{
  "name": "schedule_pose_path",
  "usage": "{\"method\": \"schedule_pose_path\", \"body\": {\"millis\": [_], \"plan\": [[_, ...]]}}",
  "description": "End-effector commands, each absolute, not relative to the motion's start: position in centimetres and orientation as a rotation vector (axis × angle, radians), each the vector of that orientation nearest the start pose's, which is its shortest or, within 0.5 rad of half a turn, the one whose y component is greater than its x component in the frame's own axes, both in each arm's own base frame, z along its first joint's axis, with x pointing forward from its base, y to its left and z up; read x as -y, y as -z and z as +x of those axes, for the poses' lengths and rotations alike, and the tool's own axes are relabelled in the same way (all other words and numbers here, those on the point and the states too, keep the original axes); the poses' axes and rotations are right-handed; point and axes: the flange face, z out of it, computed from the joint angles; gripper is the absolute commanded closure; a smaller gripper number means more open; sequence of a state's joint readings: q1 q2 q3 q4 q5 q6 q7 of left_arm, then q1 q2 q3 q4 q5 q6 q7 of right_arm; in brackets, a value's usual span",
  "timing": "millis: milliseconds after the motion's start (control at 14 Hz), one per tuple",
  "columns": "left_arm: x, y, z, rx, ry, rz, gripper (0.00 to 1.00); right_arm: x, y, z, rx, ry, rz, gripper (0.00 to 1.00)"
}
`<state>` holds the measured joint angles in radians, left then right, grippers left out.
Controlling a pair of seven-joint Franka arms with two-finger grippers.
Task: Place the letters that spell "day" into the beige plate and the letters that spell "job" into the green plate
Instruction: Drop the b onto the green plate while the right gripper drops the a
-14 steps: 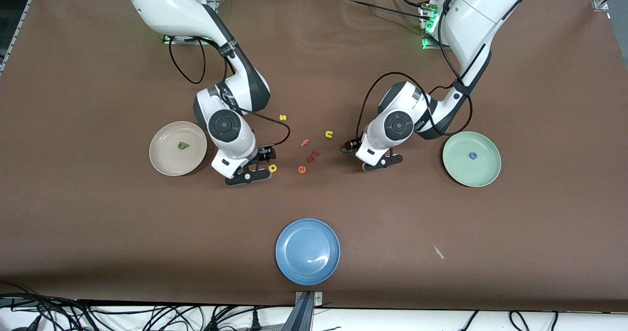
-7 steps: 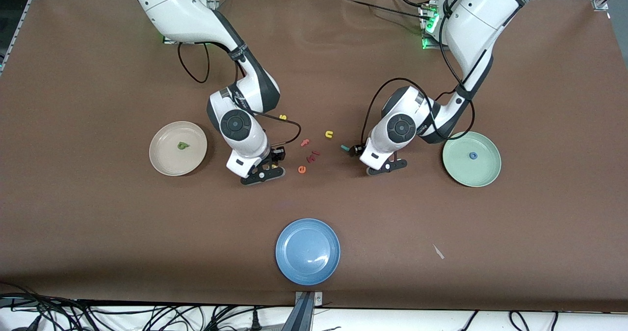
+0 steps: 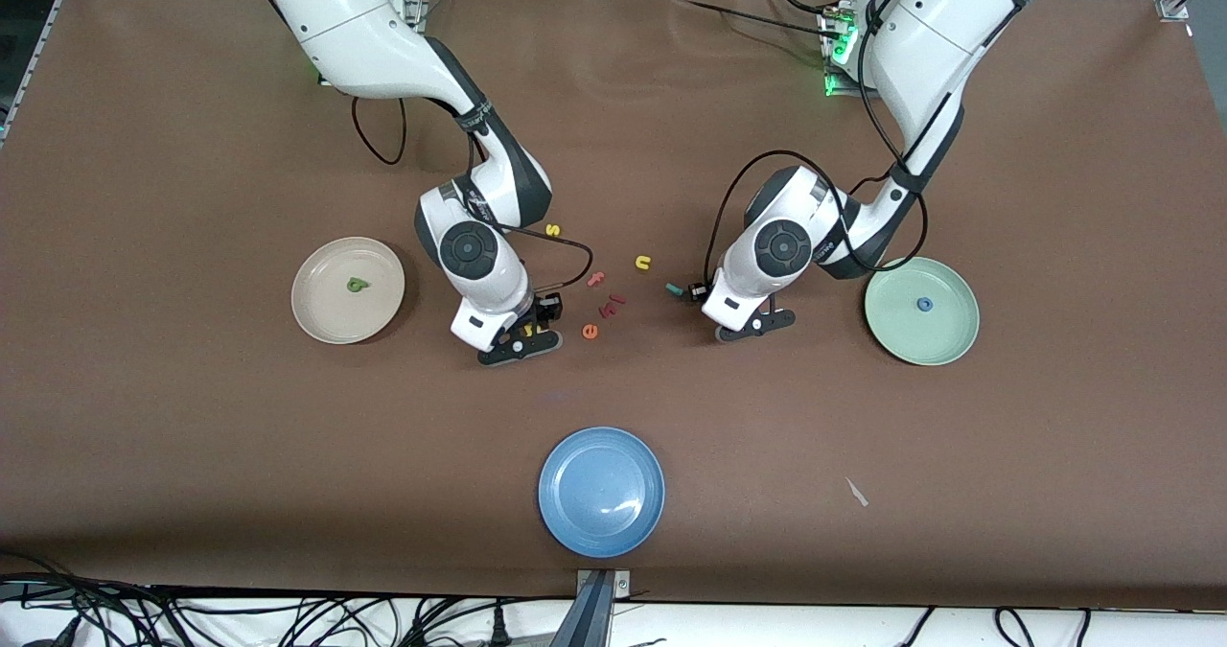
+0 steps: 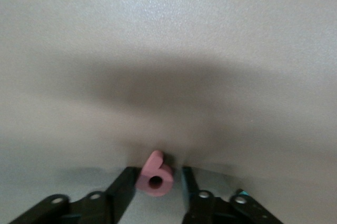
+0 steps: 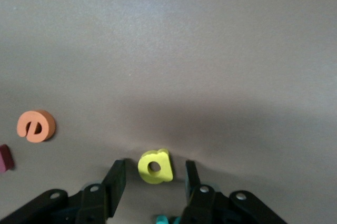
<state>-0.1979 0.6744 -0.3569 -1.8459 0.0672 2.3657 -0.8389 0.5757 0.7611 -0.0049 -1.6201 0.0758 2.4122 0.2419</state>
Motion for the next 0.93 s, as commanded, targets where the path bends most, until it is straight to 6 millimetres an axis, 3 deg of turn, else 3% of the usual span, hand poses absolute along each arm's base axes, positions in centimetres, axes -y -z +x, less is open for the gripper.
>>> {"method": "schedule_pose_path", "body": {"millis": [0,143,214,429,571,714,857], "plan": [[31.8,-16.1,53.8,0.457,-0.313,-3.133,0.64,-38.2,-17.6,58.5,0.438,0.019,-3.036,0.66],[31.8,-16.1,53.8,0.455,-0.313,-3.133,0.64,-38.2,-18.0,58.6,0.449,0.024,-3.033,0.81],[31.8,-16.1,53.8,0.455,-0.313,-3.133,0.69,-37.9,-18.4,59.0,0.445,0.030,-3.032,0.87],[31.9,-16.3,53.9,0.460,-0.309,-3.134,0.80,-35.3,-22.1,60.8,0.397,0.054,-3.038,0.91],[31.7,-16.4,54.1,0.465,-0.308,-3.133,0.80,-31.5,-24.9,61.8,0.348,-0.031,-3.071,0.91],[31.7,-16.7,54.3,0.467,-0.301,-3.135,0.80,-25.8,-26.3,61.6,0.390,-0.182,-3.125,0.91],[31.0,-17.9,54.9,0.477,-0.302,-3.124,0.81,-20.4,-27.0,60.0,0.369,-0.275,-3.148,0.91]]}}
